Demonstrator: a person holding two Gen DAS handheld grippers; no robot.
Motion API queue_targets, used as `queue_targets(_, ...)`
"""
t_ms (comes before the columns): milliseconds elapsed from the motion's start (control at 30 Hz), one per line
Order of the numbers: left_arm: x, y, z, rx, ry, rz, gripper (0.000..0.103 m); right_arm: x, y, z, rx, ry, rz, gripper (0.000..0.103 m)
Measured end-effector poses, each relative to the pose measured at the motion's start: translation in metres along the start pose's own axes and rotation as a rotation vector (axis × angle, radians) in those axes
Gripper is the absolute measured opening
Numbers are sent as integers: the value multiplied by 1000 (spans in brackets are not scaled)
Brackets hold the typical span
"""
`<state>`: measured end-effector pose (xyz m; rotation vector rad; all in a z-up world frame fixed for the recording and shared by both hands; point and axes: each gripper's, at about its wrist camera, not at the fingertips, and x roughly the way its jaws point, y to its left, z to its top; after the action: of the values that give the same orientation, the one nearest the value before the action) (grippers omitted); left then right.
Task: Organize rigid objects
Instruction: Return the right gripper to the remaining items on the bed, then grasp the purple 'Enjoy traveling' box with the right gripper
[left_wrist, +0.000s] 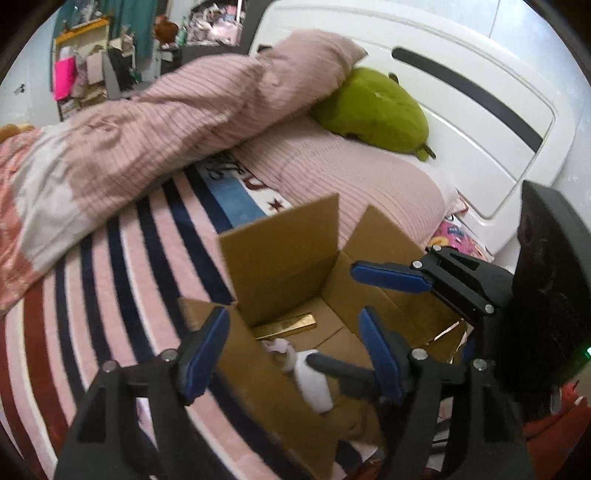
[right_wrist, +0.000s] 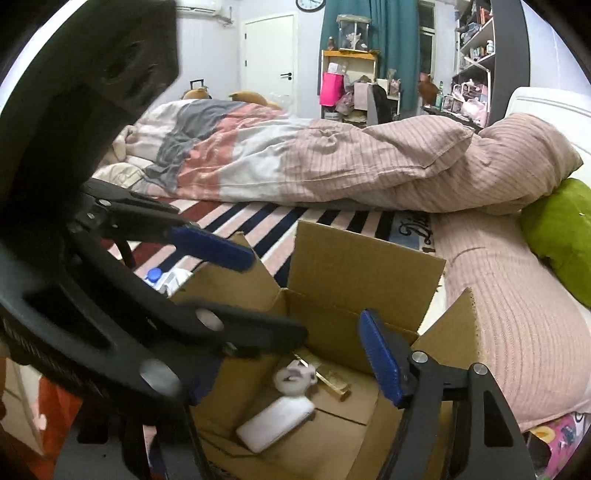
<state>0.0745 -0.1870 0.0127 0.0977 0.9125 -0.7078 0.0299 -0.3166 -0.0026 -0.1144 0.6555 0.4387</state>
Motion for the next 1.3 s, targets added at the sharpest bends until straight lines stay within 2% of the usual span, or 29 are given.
queue_targets(167, -46, 26, -17, -39, -82, 56, 70, -2, 22, 8, -20, -10, 10, 66)
queue_targets(367, -95, 77, -63, -151, -157, 169, 71, 5, 84, 25, -90, -17, 109, 66)
queue_targets(533, -118, 120, -108, -232, -200, 226, 71, 29, 139, 34, -161, 41, 189, 66)
queue_targets(667, -116, 151, -142, -295, -191, 261, 71, 58, 172, 26, -196, 139, 245, 66)
queue_targets(833, -104, 177, -173, -354, -180, 263, 71, 108, 191, 8, -229, 268, 182, 66)
queue_targets(967, -100, 188, -191, -404, -187, 256, 71, 144, 185, -2, -230, 345, 111, 66)
queue_targets(1033, -99, 192, -197, -414, -183, 263, 71, 162, 174, -7, -187, 391, 48, 66)
queue_targets(1167, -99, 199, -208, -445, -171, 266, 71, 187, 156, -19, -49, 446, 54, 65)
queue_targets(1267, -100, 202, -215, -459, -162, 281, 71, 185, 152, -25, -10, 446, 47, 56)
queue_targets(1300, -101, 201, -217, -467, -165, 280, 71, 180, 148, -27, 3, 442, 32, 56)
